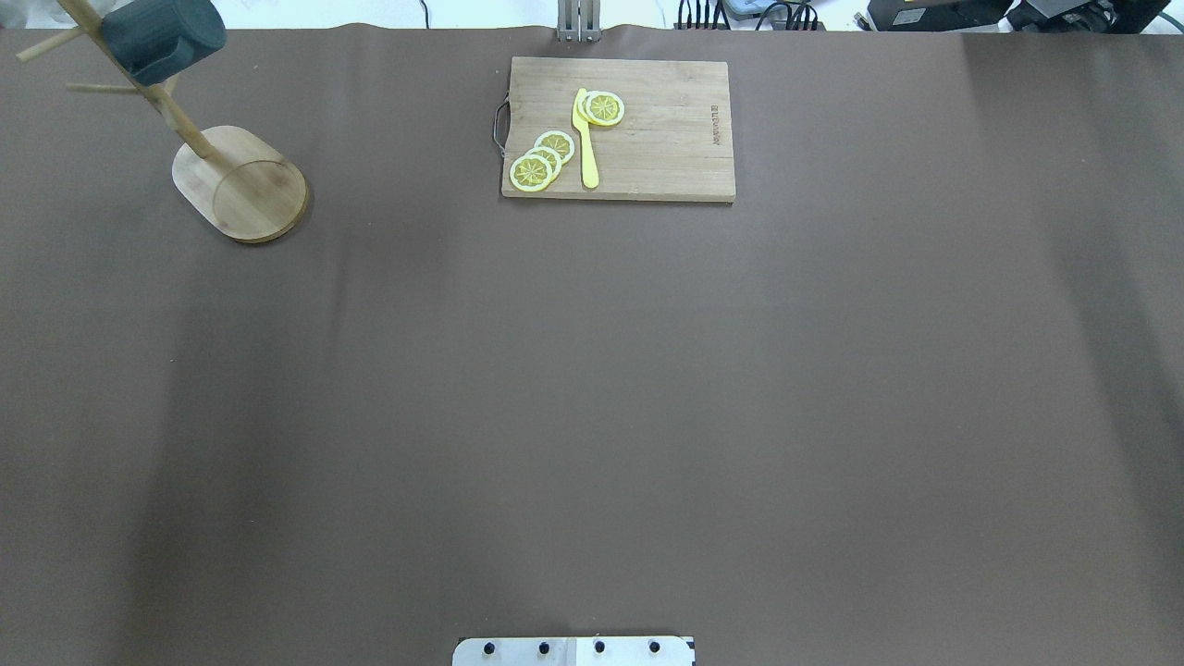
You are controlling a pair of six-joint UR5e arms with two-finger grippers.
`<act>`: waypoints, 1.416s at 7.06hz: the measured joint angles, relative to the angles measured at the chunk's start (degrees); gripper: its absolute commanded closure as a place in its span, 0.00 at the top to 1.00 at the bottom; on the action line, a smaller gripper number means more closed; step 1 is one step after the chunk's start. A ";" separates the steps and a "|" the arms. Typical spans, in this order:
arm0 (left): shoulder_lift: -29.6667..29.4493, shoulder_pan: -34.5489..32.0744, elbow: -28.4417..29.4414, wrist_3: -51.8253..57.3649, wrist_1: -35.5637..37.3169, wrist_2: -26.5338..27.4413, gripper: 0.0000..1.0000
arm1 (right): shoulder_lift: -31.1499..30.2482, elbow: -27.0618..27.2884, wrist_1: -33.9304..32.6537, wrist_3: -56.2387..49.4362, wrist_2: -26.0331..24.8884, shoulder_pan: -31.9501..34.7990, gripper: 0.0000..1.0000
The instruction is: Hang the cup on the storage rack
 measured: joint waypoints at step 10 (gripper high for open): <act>0.89 4.53 -6.98 15.10 20.16 -6.60 0.99 | 0.03 -0.08 0.08 -0.13 0.05 -0.02 1.00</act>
